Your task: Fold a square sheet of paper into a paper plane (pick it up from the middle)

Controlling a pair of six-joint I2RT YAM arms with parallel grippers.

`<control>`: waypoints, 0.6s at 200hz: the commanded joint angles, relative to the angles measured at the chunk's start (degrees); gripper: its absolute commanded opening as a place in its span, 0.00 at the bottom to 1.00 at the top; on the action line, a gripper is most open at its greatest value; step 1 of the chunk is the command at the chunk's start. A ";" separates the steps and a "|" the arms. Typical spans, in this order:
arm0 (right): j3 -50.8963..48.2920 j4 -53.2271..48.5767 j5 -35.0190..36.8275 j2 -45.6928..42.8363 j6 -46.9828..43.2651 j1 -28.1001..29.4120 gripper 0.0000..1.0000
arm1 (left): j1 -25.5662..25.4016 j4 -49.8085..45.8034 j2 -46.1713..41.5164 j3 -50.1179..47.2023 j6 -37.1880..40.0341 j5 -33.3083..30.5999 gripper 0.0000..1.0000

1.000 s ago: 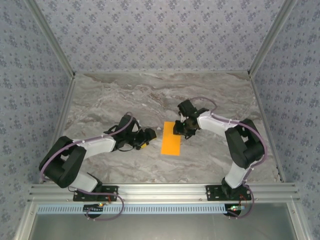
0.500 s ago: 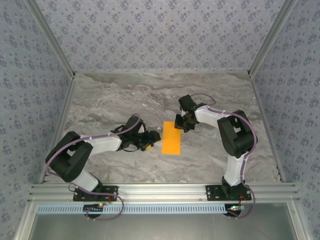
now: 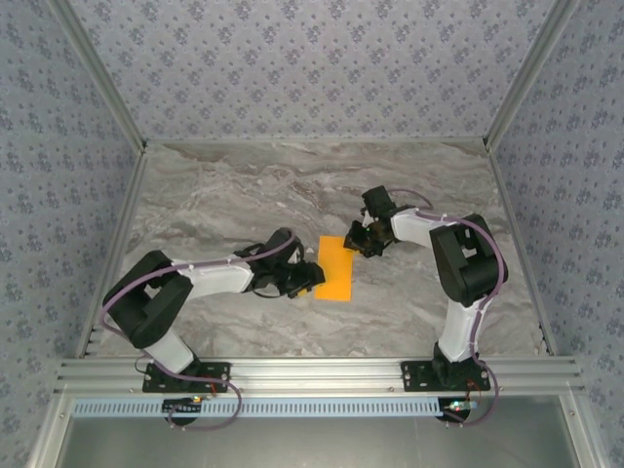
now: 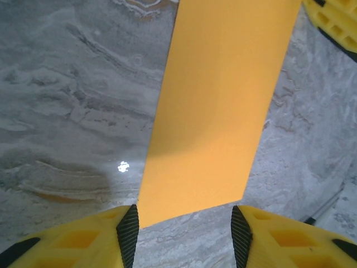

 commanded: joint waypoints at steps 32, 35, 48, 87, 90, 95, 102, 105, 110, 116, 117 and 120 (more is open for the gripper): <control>-4.34 -2.66 6.61 4.95 2.72 -2.61 0.19 | -2.19 -9.01 2.67 4.23 -1.17 -3.37 0.45; -4.40 -2.64 6.57 4.99 2.71 -2.68 0.19 | -2.27 -9.27 2.78 4.50 -1.16 -3.44 0.45; -4.37 -2.63 6.52 5.12 2.61 -2.60 0.19 | -2.52 -10.40 3.45 5.28 -1.02 -3.78 0.43; -4.45 -2.58 6.46 5.17 2.27 -2.75 0.19 | -3.18 -14.60 5.43 7.68 -0.68 -5.40 0.44; -4.54 -2.58 6.48 5.17 2.29 -2.73 0.19 | -3.22 -14.89 5.59 7.89 -0.59 -5.46 0.44; -4.58 -2.57 6.48 5.23 2.26 -2.80 0.19 | -3.35 -15.56 5.89 8.33 -0.50 -5.59 0.44; -4.66 -2.55 6.41 5.26 2.17 -2.83 0.19 | -3.59 -16.06 6.58 8.82 -0.30 -5.59 0.44; -4.67 -2.55 6.39 5.26 2.17 -2.80 0.19 | -3.54 -16.19 6.80 8.96 -0.23 -5.55 0.45; -4.75 -2.57 6.34 5.26 2.17 -2.79 0.19 | -3.71 -16.19 7.14 9.24 -0.13 -5.38 0.45; -4.78 -2.43 6.25 5.27 2.17 -2.83 0.19 | -3.80 -15.88 7.52 9.46 -0.13 -5.06 0.44; -4.82 -2.46 6.25 5.26 2.17 -2.85 0.19 | -3.84 -15.84 7.54 9.47 -0.13 -4.98 0.44; -4.84 -2.47 6.26 5.26 2.17 -2.83 0.19 | -3.89 -15.61 7.64 9.55 0.03 -4.52 0.43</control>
